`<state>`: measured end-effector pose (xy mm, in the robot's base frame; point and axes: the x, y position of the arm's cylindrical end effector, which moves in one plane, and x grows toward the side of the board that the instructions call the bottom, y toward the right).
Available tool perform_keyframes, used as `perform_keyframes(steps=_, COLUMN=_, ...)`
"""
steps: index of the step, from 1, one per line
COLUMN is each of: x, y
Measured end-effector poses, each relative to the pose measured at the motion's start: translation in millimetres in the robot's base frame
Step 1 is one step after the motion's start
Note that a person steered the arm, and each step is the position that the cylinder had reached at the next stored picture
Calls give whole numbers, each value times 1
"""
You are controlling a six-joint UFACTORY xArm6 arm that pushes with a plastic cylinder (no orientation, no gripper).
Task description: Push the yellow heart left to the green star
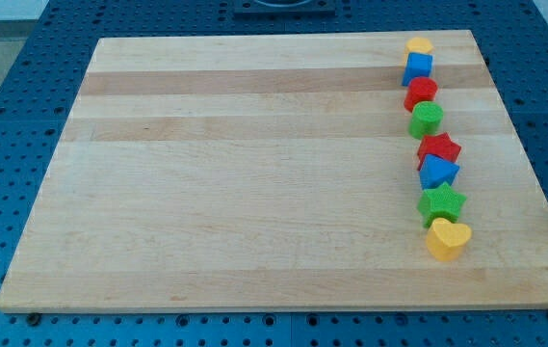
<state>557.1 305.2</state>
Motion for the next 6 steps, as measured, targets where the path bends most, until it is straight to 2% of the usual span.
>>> perform_keyframes(steps=1, x=2, y=-41)
perform_keyframes(steps=2, x=-1, y=-111)
perform_keyframes(steps=3, x=25, y=-128)
perform_keyframes(steps=4, x=25, y=-157)
perform_keyframes(steps=5, x=22, y=-245)
perform_keyframes(steps=6, x=-16, y=-251)
